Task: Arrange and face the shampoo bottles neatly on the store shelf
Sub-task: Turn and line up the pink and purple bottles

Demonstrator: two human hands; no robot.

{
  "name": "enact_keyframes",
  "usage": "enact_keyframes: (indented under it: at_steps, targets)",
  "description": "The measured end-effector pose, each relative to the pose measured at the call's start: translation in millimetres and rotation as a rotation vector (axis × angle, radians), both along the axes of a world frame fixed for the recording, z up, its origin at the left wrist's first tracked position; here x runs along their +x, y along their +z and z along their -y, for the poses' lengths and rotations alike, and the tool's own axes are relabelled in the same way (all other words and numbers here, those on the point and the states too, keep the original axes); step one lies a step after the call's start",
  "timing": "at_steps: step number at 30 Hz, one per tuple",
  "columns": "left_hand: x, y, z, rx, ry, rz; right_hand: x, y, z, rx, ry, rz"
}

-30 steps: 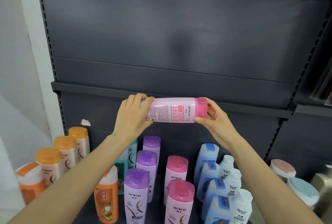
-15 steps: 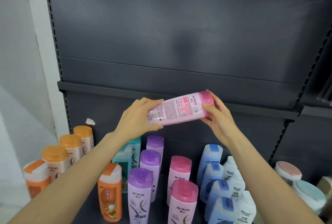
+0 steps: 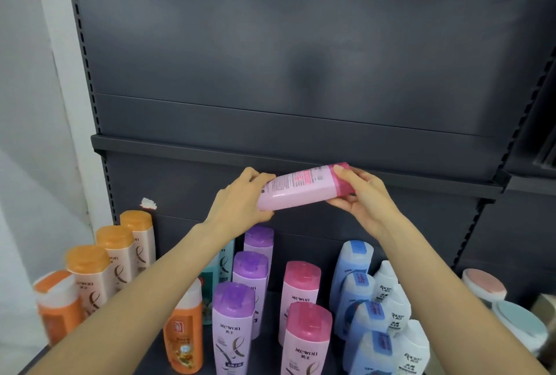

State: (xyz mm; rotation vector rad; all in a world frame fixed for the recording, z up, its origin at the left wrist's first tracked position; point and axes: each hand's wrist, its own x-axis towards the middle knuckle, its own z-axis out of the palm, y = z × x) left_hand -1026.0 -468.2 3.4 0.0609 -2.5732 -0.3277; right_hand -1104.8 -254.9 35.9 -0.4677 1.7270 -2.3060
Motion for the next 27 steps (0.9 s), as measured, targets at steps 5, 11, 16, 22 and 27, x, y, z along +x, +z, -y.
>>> enact_keyframes:
  at_steps: [5, 11, 16, 22, 27]
  targets:
    - [-4, -4, 6, 0.401, -0.202, -0.054, -8, -8, -2, -0.05, 0.125, -0.096]
    - [-9, -11, 9, 0.786, -0.391, 0.135, -21, -16, -1, 0.016, 0.075, -0.115]
    - [-19, -25, 13, 0.88, -0.447, 0.249, -21, -6, 4, 0.06, 0.06, -0.225]
    - [-40, -39, 4, 0.844, -0.34, 0.191, -23, -2, 14, 0.175, -0.061, -0.355]
    - [-56, -60, 11, 0.442, -0.141, 0.199, -39, -26, 23, 0.354, -0.162, -0.449]
